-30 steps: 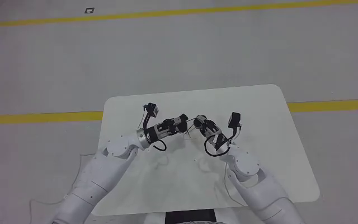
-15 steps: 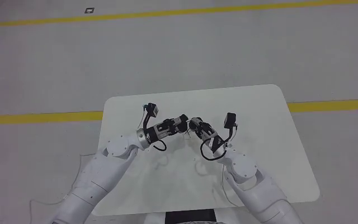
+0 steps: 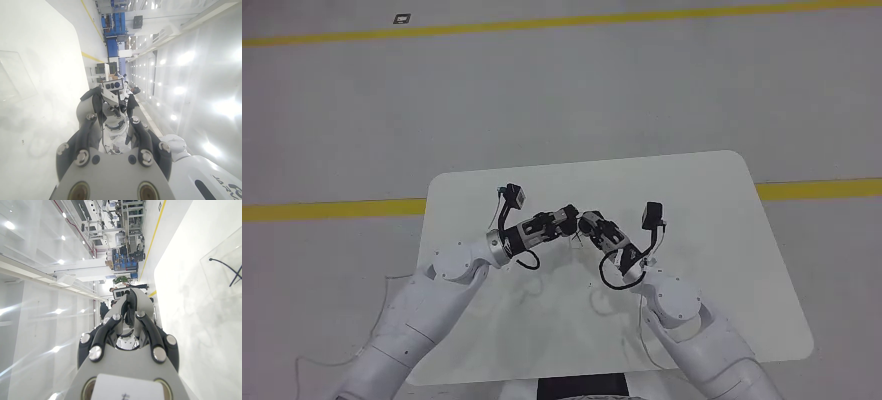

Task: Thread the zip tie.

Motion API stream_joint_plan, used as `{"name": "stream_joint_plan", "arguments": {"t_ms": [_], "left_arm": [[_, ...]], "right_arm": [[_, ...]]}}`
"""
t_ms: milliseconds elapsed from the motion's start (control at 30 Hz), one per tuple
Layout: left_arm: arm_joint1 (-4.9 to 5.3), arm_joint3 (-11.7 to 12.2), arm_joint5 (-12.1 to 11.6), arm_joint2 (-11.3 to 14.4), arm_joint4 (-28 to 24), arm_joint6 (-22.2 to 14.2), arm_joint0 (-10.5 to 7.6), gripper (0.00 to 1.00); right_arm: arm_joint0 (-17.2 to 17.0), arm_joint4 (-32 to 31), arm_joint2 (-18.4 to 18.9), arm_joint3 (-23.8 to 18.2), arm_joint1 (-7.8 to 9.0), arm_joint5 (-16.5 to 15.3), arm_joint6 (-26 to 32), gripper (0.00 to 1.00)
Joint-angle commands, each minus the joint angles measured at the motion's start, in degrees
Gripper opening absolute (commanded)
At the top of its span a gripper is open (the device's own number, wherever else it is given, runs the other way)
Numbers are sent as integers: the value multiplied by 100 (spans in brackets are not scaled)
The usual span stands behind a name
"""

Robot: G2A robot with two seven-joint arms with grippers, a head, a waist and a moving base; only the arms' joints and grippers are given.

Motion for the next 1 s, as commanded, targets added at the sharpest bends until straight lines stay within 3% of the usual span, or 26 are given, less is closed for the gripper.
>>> {"name": "stream_joint_plan", "arguments": {"t_ms": [0,367,967], "left_arm": [[-1,-2,4,-2,6,6,2,27],[-18,33,41,10,23,33,-20,25],[-34,65,39,-10,-11,-12,-35,24]], "right_arm": [[-4,-21,1,0,-4,5,-6,0],[-26,-106,17,11,-18,-143,109,0],[-16,-446,-23,34,-52,-70,18,0]]}}
